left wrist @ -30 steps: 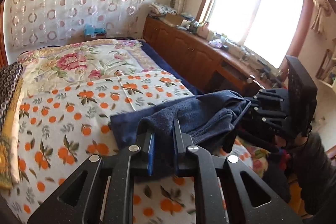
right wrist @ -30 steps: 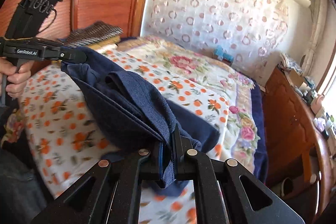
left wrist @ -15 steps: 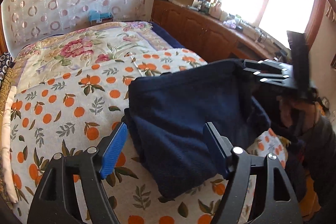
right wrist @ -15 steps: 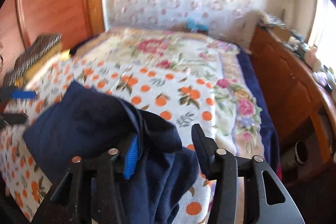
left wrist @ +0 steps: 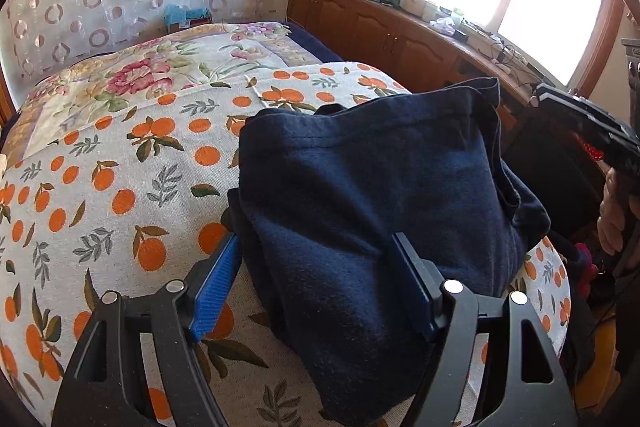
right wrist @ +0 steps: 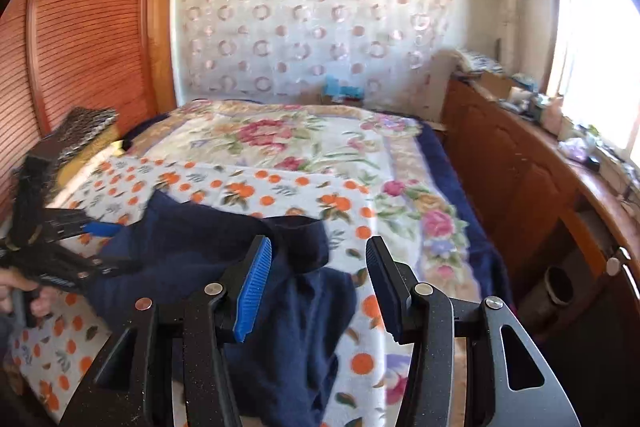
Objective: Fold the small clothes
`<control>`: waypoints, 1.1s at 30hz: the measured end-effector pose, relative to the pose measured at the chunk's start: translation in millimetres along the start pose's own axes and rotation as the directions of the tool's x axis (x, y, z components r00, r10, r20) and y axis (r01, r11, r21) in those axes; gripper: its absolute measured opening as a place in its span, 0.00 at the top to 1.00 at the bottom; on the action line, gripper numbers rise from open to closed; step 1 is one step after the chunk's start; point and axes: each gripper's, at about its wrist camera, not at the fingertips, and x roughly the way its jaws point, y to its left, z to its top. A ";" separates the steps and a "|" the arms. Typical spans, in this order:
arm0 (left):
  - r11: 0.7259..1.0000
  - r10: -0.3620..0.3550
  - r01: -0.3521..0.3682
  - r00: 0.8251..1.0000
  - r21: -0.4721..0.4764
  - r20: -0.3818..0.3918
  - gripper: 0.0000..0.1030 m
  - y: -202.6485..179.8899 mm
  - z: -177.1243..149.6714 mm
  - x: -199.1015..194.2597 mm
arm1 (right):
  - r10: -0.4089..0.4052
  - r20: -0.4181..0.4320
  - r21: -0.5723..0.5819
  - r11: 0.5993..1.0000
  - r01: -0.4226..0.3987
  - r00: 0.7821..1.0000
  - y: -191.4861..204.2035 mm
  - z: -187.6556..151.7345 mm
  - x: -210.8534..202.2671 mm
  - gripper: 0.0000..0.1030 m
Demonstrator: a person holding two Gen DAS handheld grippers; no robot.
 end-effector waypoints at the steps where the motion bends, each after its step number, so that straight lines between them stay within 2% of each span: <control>1: 1.000 -0.003 0.003 1.000 -0.002 -0.001 0.27 0.9 -1.0 1.4 | 0.045 -0.024 0.000 0.999 -0.045 0.999 5.2 -3.7 1.8 0.50; 3: 1.000 -0.010 0.010 1.000 -0.006 -0.003 0.27 0.9 -2.4 3.0 | 0.122 -0.080 -0.004 0.992 -0.123 0.989 19.0 -15.1 9.6 0.50; 5: 1.000 -0.019 0.018 1.000 -0.011 -0.002 0.27 2.5 -4.3 4.0 | 0.160 -0.116 -0.024 0.986 -0.164 0.980 33.0 -26.3 15.7 0.50; 8: 1.000 -0.022 0.022 1.000 -0.012 -0.002 0.27 1.5 -4.2 2.4 | 0.191 -0.161 -0.029 0.980 -0.198 0.968 48.6 -40.2 24.8 0.50; 11: 1.000 -0.021 0.021 1.000 -0.007 -0.001 0.27 1.7 -4.2 1.5 | 0.185 -0.198 -0.053 0.979 -0.199 0.963 56.3 -46.4 34.4 0.50; 12: 1.000 -0.021 0.021 1.000 -0.008 -0.001 0.27 1.5 -4.2 1.0 | 0.180 -0.204 -0.068 0.978 -0.197 0.962 58.1 -48.1 36.2 0.54; 13: 1.000 -0.021 0.021 1.000 -0.008 -0.001 0.27 1.4 -4.1 1.6 | 0.179 -0.207 -0.076 0.977 -0.199 0.962 56.5 -46.4 37.9 0.63; 14: 1.000 -0.020 0.020 1.000 -0.008 0.000 0.27 1.5 -3.5 1.5 | 0.194 -0.210 -0.077 0.974 -0.214 0.958 54.6 -45.9 38.3 0.86; 15: 1.000 -0.019 0.019 1.000 -0.009 0.000 0.27 1.8 -3.1 1.2 | 0.207 -0.214 -0.072 0.971 -0.226 0.955 49.3 -41.3 39.5 0.92; 19: 1.000 -0.009 0.009 1.000 -0.011 0.006 0.27 4.2 -1.0 -0.6 | 0.181 -0.166 -0.047 0.980 -0.191 0.969 10.8 -16.9 37.8 0.93; 23: 1.000 0.021 -0.021 0.999 -0.018 0.027 0.27 7.4 2.4 -5.1 | 0.080 -0.114 0.010 0.997 -0.080 0.990 -34.8 5.7 34.7 0.93; 25: 0.999 0.033 -0.032 0.999 -0.026 0.032 0.27 10.1 3.5 -5.9 | 0.038 -0.119 0.050 0.998 -0.032 0.992 -54.2 12.1 43.2 0.93; 29: 0.998 0.041 -0.040 0.999 -0.041 0.034 0.27 14.4 3.4 -6.8 | -0.029 -0.208 0.099 0.994 0.050 0.978 -70.5 0.2 70.3 0.93; 31: 0.998 0.045 -0.044 0.999 -0.043 0.028 0.27 16.4 3.6 -5.6 | -0.035 -0.228 0.114 0.991 0.062 0.973 -68.4 -7.5 74.9 0.84; 33: 0.998 0.035 -0.034 0.999 -0.050 0.019 0.27 19.0 4.6 -4.0 | -0.082 -0.238 0.107 0.988 0.110 0.968 -64.5 -13.9 74.5 0.69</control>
